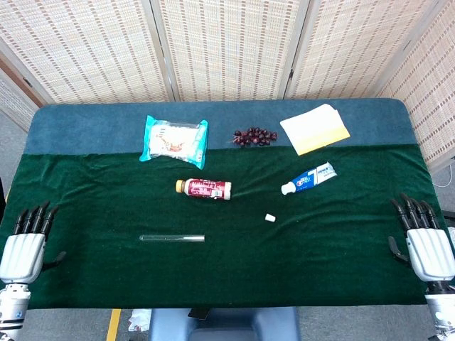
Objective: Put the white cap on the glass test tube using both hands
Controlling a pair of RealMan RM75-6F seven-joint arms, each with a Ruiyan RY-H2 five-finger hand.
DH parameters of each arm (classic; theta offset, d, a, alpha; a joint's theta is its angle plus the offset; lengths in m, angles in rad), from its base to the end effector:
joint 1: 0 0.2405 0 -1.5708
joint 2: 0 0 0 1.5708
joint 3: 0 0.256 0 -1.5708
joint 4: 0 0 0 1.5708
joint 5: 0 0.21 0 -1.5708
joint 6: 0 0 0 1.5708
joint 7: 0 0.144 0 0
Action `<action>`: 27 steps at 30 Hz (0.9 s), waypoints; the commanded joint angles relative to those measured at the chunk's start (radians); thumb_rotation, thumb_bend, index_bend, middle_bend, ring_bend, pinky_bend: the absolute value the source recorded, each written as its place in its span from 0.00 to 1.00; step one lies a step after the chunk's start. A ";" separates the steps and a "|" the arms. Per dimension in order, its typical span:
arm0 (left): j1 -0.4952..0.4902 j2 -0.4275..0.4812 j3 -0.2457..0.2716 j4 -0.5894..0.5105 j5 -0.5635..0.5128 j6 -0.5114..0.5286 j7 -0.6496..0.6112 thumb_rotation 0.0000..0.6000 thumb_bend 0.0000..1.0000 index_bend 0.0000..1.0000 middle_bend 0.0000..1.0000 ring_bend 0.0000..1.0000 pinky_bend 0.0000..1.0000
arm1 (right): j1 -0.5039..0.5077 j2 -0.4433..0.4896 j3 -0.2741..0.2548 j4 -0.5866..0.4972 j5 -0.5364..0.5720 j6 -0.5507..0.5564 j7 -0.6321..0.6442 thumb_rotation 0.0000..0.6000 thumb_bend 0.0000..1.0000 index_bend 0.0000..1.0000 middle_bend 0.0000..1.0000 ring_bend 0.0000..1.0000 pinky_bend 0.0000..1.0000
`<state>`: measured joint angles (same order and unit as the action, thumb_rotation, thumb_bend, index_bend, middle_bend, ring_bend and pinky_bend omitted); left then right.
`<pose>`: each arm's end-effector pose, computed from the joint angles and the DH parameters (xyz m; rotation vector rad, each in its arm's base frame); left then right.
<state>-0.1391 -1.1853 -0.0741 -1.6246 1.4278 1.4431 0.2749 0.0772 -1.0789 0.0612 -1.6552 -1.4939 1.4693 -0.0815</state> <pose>-0.3016 0.2017 0.1378 -1.4346 -0.7716 -0.7535 -0.3074 -0.1806 0.1676 1.4055 -0.8539 0.8399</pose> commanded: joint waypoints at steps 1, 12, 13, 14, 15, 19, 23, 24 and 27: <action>-0.002 -0.001 0.004 0.001 0.003 -0.005 -0.004 1.00 0.21 0.04 0.04 0.03 0.00 | 0.003 0.002 0.000 -0.003 0.001 -0.004 -0.003 1.00 0.51 0.00 0.00 0.00 0.00; -0.012 0.003 0.001 0.001 0.022 0.000 -0.020 1.00 0.21 0.04 0.05 0.04 0.00 | 0.001 0.006 -0.001 -0.006 -0.002 -0.001 0.005 1.00 0.51 0.00 0.00 0.00 0.00; -0.015 0.005 -0.001 0.000 0.024 -0.001 -0.020 1.00 0.21 0.04 0.05 0.04 0.00 | 0.000 0.006 -0.001 -0.005 -0.003 0.001 0.006 1.00 0.51 0.00 0.00 0.00 0.00; -0.019 0.005 -0.003 -0.001 0.027 -0.001 -0.022 1.00 0.21 0.03 0.05 0.05 0.00 | 0.000 0.006 -0.001 -0.005 -0.004 0.002 0.006 1.00 0.51 0.00 0.00 0.00 0.00; -0.022 0.006 -0.004 -0.002 0.030 -0.002 -0.022 1.00 0.21 0.04 0.05 0.05 0.00 | -0.001 0.006 -0.001 -0.004 -0.005 0.004 0.007 1.00 0.51 0.00 0.00 0.00 0.00; -0.049 0.010 -0.012 -0.005 0.051 -0.020 -0.029 1.00 0.21 0.06 0.08 0.11 0.00 | -0.001 0.008 0.000 -0.004 -0.010 0.009 0.009 1.00 0.51 0.00 0.00 0.00 0.00; -0.093 0.009 -0.026 -0.006 0.072 -0.057 -0.020 1.00 0.21 0.09 0.17 0.19 0.00 | -0.001 0.010 0.001 -0.005 -0.014 0.012 0.011 1.00 0.51 0.00 0.00 0.00 0.00; -0.101 0.008 -0.029 -0.006 0.073 -0.064 -0.017 1.00 0.21 0.11 0.21 0.22 0.02 | -0.001 0.011 0.001 -0.005 -0.015 0.012 0.011 1.00 0.51 0.00 0.00 0.00 0.00; -0.136 0.000 -0.039 -0.004 0.082 -0.095 -0.004 1.00 0.21 0.17 0.35 0.36 0.12 | 0.000 0.012 0.002 -0.006 -0.017 0.014 0.012 1.00 0.51 0.00 0.00 0.00 0.00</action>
<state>-0.2610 -1.1806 -0.1064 -1.6296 1.5045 1.3624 0.2634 0.0771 -1.0665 0.0629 -1.6612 -1.5109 1.4829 -0.0700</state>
